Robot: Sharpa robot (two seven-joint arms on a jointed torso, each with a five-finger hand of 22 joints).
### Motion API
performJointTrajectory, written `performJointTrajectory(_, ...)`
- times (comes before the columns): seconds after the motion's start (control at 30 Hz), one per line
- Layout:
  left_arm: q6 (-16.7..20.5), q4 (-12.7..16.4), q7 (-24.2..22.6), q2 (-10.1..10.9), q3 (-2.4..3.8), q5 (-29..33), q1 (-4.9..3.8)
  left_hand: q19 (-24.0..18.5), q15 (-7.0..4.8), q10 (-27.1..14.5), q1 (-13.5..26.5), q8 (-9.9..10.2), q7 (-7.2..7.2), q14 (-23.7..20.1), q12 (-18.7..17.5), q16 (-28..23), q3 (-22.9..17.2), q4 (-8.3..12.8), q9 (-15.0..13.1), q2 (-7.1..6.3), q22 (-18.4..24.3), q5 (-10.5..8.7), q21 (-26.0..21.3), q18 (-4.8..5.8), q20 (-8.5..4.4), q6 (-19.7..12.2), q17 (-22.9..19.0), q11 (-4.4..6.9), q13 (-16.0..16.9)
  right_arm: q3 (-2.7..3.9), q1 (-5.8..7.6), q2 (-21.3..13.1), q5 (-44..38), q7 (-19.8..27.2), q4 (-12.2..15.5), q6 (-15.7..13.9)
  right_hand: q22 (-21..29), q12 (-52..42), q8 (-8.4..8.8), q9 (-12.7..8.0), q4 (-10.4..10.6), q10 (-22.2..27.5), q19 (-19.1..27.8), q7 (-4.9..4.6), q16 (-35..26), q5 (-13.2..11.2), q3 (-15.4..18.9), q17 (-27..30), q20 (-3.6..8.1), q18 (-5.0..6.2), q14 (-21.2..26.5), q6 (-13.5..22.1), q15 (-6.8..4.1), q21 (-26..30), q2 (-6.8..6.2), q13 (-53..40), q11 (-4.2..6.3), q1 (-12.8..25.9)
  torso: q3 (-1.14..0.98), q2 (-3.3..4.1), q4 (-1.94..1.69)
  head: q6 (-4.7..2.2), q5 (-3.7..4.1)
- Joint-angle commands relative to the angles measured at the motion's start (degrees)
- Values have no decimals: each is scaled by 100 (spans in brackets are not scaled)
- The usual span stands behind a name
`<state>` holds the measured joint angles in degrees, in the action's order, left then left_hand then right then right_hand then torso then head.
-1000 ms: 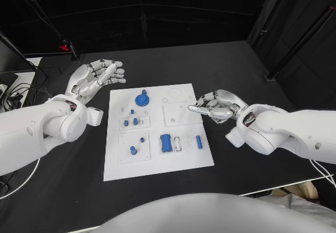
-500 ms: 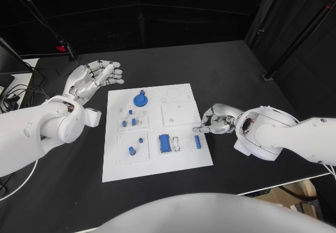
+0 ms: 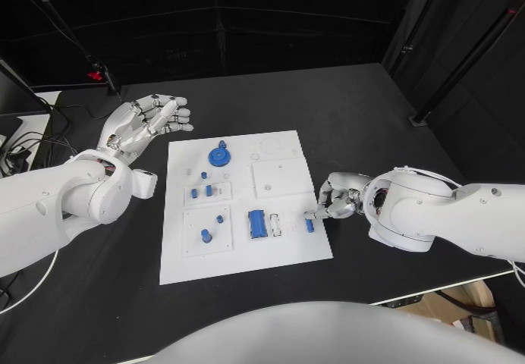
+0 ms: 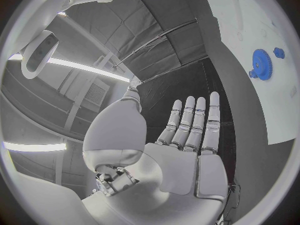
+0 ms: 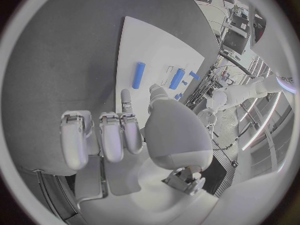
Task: Assemble the parts on the task board
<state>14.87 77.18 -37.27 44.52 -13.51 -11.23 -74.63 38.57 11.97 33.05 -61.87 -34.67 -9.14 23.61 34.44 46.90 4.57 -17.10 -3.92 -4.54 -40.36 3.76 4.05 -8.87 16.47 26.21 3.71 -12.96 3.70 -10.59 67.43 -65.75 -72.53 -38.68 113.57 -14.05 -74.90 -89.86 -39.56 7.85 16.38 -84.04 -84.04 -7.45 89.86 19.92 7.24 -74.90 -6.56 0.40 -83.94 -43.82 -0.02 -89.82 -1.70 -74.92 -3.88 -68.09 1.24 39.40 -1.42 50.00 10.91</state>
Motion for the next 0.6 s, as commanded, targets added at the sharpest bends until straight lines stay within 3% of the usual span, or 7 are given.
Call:
performJointTrajectory(0.03, -66, 4, -29, 3, 4, 22, -7, -33, -8, -22, 19, -28, -639, 28, 36, 18, -37, 11, -3, 59, 9, 24, 32, 17, -7, -33, 4, 0, 4, 0, 5, 53, -142, -328, -17, 294, -1510, -14, 19, -5, 12, -596, -596, 14, 14, 28, 19, -1510, 45, -40, -606, -40, -24, -18, 53, -1508, 54, -3, 1, -3, 6, 0, -15)
performJointTrajectory(0.37, -65, 2, -29, 2, 4, 22, -7, -36, -8, -26, 12, -36, -639, 25, 43, 21, -45, 12, -2, 86, 14, 35, 34, 18, -7, -40, 4, -1, 4, 1, 5, 258, -16, -411, -97, 499, -1510, -14, 29, 0, 17, -596, -596, 17, 14, 43, 27, -1510, 43, -40, -606, -70, -21, -18, 103, -1508, 56, 15, 3, 0, -1, 0, -4)
performJointTrajectory(0.6, -70, 2, -29, 3, 4, 22, -7, -36, -8, -26, 12, -36, -639, 25, 43, 21, -45, 12, -2, 86, 14, 35, 34, 18, -7, -40, 4, -1, 4, 1, 5, 347, 11, -484, -233, 806, -1510, -14, 83, -3, 24, -596, -596, 12, 14, 47, 49, -1510, 39, -40, -606, -78, -16, -18, 240, -1508, 53, 84, 4, -1, -2, 0, -7)
